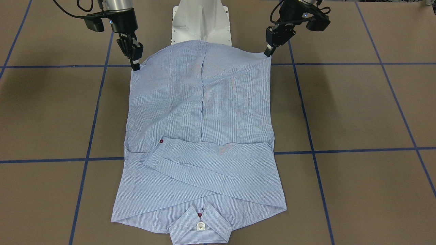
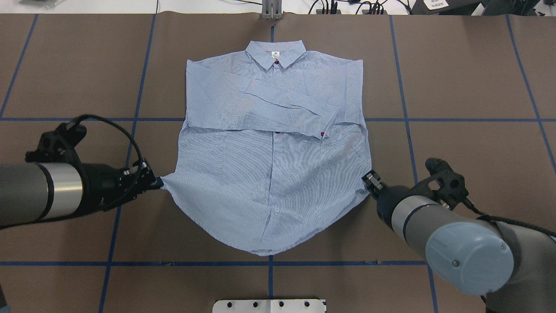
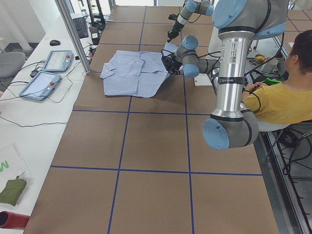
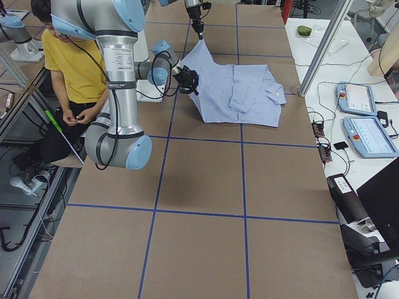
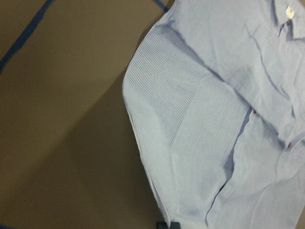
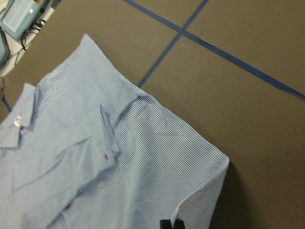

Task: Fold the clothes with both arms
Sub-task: 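Lift the hem with both grippers and fold it toward the collar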

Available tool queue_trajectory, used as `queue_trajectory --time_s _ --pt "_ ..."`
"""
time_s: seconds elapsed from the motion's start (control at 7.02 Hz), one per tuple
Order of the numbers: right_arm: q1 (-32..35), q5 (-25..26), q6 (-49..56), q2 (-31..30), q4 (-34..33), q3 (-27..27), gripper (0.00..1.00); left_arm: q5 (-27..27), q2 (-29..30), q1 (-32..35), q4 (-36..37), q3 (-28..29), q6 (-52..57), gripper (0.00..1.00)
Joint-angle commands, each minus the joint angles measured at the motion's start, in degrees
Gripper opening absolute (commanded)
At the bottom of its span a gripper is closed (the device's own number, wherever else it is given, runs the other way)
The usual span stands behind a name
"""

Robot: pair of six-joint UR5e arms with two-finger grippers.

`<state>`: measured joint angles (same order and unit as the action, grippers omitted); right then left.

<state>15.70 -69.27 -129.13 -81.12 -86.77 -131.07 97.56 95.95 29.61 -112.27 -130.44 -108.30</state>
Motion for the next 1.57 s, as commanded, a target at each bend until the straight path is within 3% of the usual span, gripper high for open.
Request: queue_trajectory --time_s 0.0,0.14,0.28,0.57,0.85,1.14,1.42 --pt "8.08 0.19 0.02 4.38 0.02 0.47 0.0 3.07 6.77 8.42 0.29 6.4 0.2 0.0" --pt "9.42 0.88 -0.06 4.57 0.02 0.55 0.0 4.47 7.41 9.84 0.29 7.91 0.2 0.0" --pt "9.35 5.33 0.02 4.66 0.11 0.99 0.0 4.57 10.54 10.99 0.3 10.27 0.2 0.0" --pt "12.58 6.69 0.72 12.71 0.81 11.83 0.0 4.48 17.92 12.83 -0.75 21.66 0.37 0.0" --pt "17.59 5.12 8.31 13.53 3.78 18.01 0.0 4.39 20.24 15.3 -5.2 31.08 4.93 0.0" --pt "24.16 -6.17 11.26 16.6 14.19 30.64 0.0 4.31 25.14 17.23 -14.69 44.85 10.09 0.0" --pt "26.13 -11.13 14.78 20.19 21.7 42.85 0.0 3.96 30.76 17.85 -24.27 58.82 13.01 0.0"
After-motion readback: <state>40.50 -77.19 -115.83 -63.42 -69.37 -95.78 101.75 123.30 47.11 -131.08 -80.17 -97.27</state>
